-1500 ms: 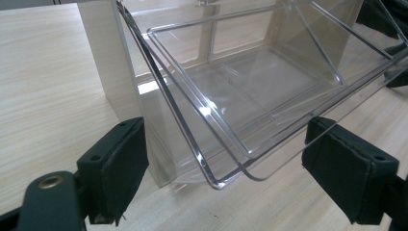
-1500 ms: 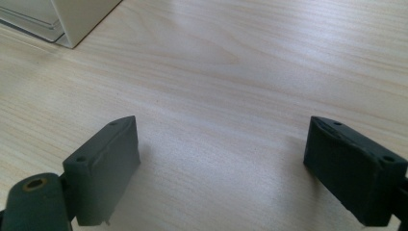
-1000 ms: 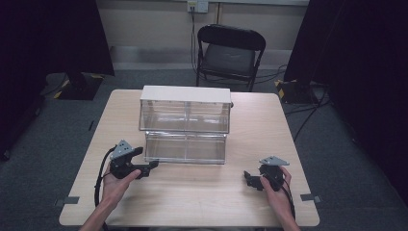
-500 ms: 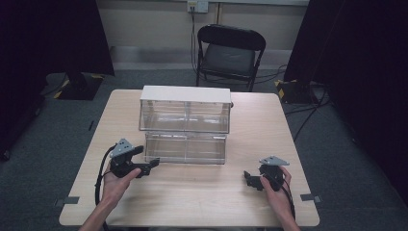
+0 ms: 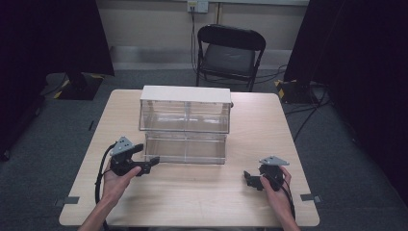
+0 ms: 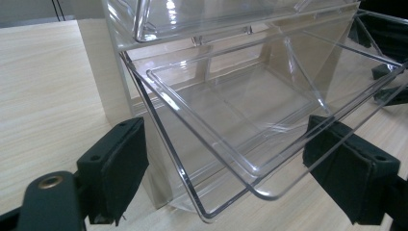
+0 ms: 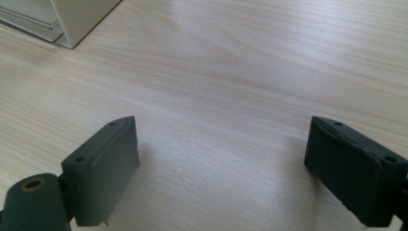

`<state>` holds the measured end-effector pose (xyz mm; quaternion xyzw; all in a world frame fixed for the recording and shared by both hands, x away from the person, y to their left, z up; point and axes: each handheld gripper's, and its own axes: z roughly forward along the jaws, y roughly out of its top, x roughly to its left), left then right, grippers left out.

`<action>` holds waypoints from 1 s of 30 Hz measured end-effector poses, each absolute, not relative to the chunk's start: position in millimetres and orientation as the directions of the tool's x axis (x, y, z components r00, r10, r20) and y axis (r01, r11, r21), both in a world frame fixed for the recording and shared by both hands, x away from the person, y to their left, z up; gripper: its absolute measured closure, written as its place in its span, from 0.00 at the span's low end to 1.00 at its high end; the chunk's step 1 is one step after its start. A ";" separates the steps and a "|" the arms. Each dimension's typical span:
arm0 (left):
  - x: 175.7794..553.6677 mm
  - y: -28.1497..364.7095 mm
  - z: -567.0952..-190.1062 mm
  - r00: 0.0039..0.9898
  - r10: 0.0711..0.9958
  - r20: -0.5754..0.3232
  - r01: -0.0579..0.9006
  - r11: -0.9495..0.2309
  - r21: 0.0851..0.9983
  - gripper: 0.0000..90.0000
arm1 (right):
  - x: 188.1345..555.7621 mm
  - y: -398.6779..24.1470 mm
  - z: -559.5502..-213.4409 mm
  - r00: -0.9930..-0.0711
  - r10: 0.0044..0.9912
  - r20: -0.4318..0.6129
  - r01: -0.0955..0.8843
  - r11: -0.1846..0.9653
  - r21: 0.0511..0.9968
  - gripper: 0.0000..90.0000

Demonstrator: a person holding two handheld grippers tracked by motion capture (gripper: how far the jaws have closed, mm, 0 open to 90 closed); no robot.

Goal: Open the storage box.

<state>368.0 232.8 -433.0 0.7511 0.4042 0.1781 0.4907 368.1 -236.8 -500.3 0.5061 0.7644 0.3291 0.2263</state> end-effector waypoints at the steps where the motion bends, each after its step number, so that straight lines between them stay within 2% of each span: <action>1: 368.7 233.1 -432.6 0.614 0.780 -0.119 0.428 -0.204 0.880 0.18 | 368.1 -236.9 -500.3 -0.385 0.923 -0.013 0.625 0.271 0.732 0.12; 30: 376.6 230.7 -425.3 0.607 0.787 -0.110 0.416 -0.196 0.888 0.18 | 368.3 -236.8 -500.4 -0.385 0.923 -0.013 0.625 0.271 0.732 0.12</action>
